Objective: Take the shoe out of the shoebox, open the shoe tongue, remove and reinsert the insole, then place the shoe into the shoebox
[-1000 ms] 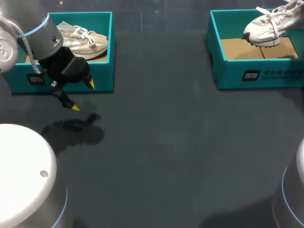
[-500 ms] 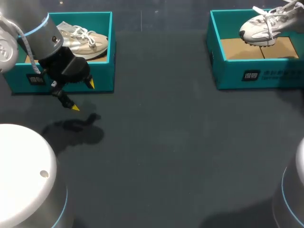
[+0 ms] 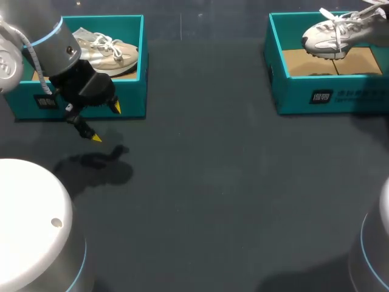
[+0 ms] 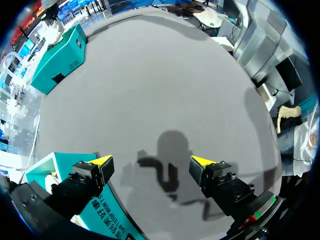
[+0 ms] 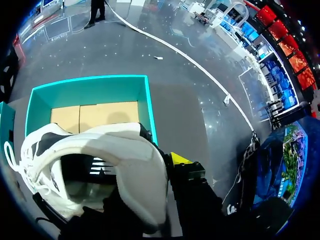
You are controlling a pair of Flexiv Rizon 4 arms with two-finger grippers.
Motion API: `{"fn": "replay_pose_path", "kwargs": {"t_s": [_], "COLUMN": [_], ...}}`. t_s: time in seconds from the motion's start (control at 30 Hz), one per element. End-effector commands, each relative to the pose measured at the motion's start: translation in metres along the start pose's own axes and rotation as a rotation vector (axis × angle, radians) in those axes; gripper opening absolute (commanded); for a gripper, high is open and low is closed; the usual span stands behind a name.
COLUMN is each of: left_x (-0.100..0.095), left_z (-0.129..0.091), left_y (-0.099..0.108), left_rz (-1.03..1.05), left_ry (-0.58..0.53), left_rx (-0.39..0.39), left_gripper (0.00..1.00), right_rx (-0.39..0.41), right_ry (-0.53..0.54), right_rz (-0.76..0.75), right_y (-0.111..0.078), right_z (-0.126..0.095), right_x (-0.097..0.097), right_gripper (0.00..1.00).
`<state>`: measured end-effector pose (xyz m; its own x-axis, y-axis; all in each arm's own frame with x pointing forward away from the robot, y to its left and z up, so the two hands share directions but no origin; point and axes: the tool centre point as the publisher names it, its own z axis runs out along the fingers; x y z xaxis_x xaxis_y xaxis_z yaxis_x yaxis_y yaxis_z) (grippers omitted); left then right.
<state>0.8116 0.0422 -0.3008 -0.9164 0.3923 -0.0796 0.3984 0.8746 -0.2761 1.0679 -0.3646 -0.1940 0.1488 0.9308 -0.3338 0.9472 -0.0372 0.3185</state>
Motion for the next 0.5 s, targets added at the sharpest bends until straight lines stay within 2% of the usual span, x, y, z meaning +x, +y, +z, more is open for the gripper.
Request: {"fn": "replay_pose_path", "kwargs": {"t_s": [0.03,0.27,0.5], "left_x": [0.0,0.0,0.0], "left_z": [0.0,0.0,0.0], "left_y": [0.0,0.0,0.0], "left_rz": [0.001,0.001,0.001], "left_ry": [0.001,0.001,0.001], "left_rx": [-0.002,-0.002,-0.002], "left_gripper": [1.0,1.0,1.0], "right_rx": [-0.003,-0.003,-0.009], "right_ry": [0.001,0.001,-0.001], "right_rz": [0.001,0.001,0.038], "right_y": [-0.002,-0.002,-0.015], "right_z": [-0.004,-0.004,0.007], "right_x": [-0.001,-0.001,0.01], "right_gripper": [0.0,0.0,0.0]}}
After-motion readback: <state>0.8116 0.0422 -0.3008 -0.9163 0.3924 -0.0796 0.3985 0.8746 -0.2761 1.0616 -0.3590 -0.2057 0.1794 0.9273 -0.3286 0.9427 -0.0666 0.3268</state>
